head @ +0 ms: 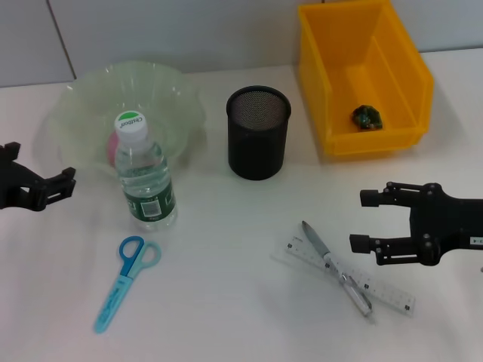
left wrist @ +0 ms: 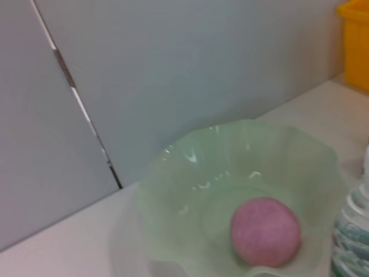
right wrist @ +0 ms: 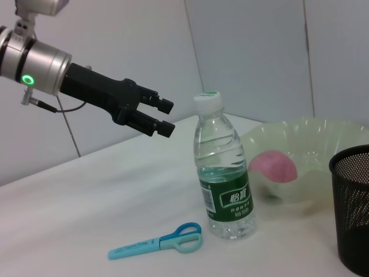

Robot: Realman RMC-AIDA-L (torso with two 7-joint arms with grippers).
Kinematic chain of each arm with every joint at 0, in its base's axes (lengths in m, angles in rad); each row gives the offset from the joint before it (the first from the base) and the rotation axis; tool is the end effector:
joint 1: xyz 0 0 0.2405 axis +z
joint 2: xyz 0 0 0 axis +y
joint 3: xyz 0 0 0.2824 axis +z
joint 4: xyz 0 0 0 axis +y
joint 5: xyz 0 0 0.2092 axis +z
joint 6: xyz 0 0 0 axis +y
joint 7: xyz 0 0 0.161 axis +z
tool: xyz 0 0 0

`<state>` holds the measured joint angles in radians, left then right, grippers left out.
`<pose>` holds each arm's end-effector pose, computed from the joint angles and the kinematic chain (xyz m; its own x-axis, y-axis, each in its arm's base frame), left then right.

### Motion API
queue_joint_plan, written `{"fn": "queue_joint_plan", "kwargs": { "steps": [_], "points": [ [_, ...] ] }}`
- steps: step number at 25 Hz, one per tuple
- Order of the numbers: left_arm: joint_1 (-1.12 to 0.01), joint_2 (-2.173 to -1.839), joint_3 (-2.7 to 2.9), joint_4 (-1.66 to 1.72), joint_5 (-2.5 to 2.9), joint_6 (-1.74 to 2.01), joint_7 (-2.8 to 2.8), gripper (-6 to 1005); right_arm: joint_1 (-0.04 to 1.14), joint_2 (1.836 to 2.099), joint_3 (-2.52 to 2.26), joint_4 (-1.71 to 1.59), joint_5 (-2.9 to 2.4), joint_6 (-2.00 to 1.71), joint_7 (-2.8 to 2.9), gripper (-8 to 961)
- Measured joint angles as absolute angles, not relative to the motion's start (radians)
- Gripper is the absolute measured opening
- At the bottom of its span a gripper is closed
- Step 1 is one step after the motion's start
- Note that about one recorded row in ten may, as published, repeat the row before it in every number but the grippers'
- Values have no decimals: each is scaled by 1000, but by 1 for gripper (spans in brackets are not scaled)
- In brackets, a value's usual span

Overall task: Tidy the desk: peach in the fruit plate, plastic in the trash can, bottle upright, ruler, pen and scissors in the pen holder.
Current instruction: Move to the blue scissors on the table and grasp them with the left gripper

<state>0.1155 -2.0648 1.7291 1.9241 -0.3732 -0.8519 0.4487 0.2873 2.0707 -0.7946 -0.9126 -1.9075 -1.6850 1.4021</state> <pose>-0.2361 0.2984 0.0233 0.8636 0.4584 0.2101 0.4213 -0.4268 -0.8002 0.3059 0.2889 0.0075 0.8187 -0.3110 -0.4827 -0.4401 -0.8798 -0.1797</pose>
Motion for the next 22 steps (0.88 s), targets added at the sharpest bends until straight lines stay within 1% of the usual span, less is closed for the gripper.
{"fn": "queue_joint_plan", "kwargs": {
  "steps": [1, 4, 8, 9, 15, 22],
  "points": [
    [104, -2060, 1721, 1932, -393, -880, 443, 801, 287, 2070, -794, -913, -1908, -1684, 1402, 829],
    [84, -2063, 1692, 1958, -403, -978, 434, 800, 287, 2070, -793, -913, -1911, -1680, 1402, 829],
    [76, -2063, 1687, 1962, -403, -1011, 431, 798, 289, 2070, -793, -914, -1916, -1679, 1402, 829],
    [22, -2065, 1681, 1964, -408, -1144, 408, 798, 289, 2070, -793, -916, -1917, -1678, 1402, 829],
    [-24, -2067, 1677, 1966, -410, -1264, 369, 796, 289, 2070, -793, -916, -1917, -1678, 1402, 829],
    [-52, -2066, 1654, 1952, -411, -1330, 370, 793, 284, 2072, -790, -917, -1918, -1678, 1402, 828]
  ]
}}
